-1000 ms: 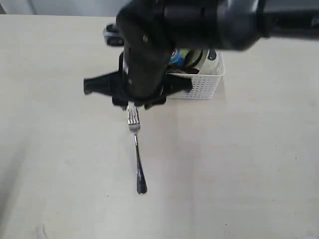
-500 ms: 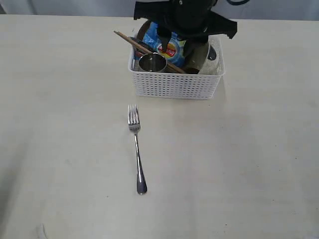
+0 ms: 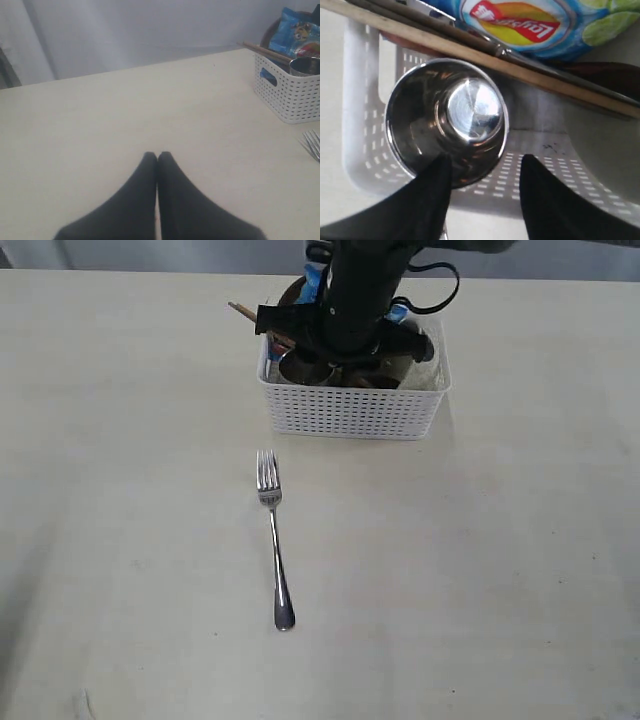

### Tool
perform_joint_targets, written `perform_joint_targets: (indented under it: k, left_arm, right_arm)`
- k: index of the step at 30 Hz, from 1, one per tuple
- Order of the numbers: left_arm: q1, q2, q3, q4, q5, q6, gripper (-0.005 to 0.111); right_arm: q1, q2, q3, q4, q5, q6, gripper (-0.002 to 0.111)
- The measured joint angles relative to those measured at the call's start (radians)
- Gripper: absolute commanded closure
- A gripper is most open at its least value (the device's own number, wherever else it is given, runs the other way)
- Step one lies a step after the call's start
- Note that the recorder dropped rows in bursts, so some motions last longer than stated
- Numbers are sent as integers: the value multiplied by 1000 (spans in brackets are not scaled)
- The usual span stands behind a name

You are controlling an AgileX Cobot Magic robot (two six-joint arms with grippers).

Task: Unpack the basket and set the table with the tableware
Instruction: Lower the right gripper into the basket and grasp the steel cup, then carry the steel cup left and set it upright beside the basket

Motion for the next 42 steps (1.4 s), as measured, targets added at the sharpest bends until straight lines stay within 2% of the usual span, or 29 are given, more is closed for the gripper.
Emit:
perform_joint_targets:
  k: [6,9,13,14,22,35,42]
  left_arm:
    - [0,0,0,0,0,0,107]
    - [0,0,0,0,0,0,107]
    - [0,0,0,0,0,0,107]
    - [0,0,0,0,0,0,107]
    - [0,0,0,0,0,0,107]
    - [0,0,0,0,0,0,107]
    - [0,0,0,0,0,0,107]
  right_arm:
    - [-12,26,-6,0,-15,-2,70]
    - [-17,32,-7,0,-22,-2,82]
    - [-20,47,-8,0,-36,-10,106]
    - [-22,51,-11,-8,-45,-17,108]
    - [-24,64,-52,-15,-27,-49,109]
    - [-24,60,-349,-15,278,-163,109]
    - [-24,-6,-453,-15,334,-198,109]
